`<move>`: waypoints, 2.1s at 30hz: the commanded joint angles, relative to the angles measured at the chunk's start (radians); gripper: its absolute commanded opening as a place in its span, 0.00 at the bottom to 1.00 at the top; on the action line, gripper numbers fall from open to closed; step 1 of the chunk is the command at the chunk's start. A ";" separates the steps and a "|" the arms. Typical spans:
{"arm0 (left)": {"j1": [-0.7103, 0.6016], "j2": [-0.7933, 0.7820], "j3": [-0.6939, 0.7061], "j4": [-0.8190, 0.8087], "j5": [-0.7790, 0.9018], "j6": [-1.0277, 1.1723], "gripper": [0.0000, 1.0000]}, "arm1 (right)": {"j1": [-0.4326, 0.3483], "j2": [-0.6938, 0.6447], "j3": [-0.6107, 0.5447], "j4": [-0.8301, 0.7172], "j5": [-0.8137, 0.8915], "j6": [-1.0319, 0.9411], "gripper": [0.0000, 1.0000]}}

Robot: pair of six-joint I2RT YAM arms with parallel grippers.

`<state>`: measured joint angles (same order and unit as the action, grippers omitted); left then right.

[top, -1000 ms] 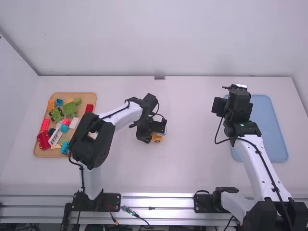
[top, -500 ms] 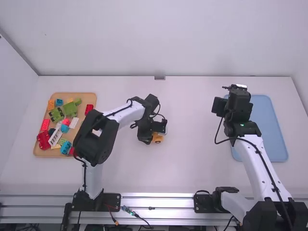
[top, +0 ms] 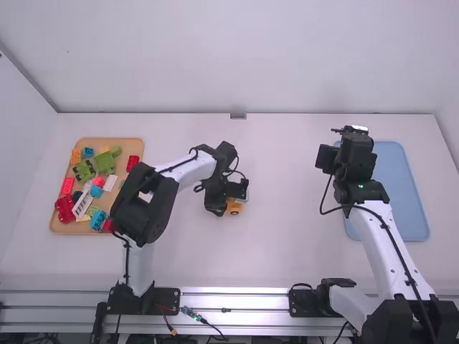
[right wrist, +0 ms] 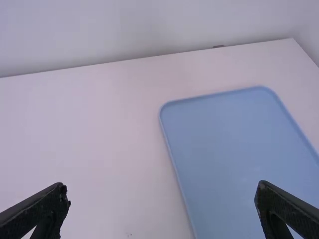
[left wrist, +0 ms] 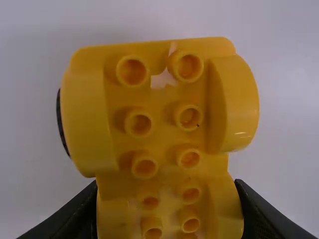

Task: Assemble lego blocks to make yellow taxi

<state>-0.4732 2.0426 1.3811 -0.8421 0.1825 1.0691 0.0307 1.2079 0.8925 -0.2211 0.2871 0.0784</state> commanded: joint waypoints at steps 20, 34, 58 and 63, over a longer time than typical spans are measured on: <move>0.002 0.017 0.011 0.030 -0.069 -0.043 0.99 | 0.002 0.000 0.023 0.003 -0.002 -0.001 0.99; 0.035 0.017 0.403 -0.171 -0.309 -0.355 0.99 | 0.002 0.000 0.025 0.003 -0.002 -0.001 0.98; 0.761 0.017 0.741 -0.435 -0.140 -1.400 0.99 | 0.002 0.000 0.025 0.039 -0.002 -0.026 0.99; 0.818 0.017 0.655 -0.469 -0.272 -1.578 0.99 | 0.004 0.000 0.025 0.056 -0.002 -0.023 0.99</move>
<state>0.3309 2.0571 2.0651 -1.3029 -0.0391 -0.3672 0.0307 1.2079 0.8925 -0.1696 0.2867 0.0528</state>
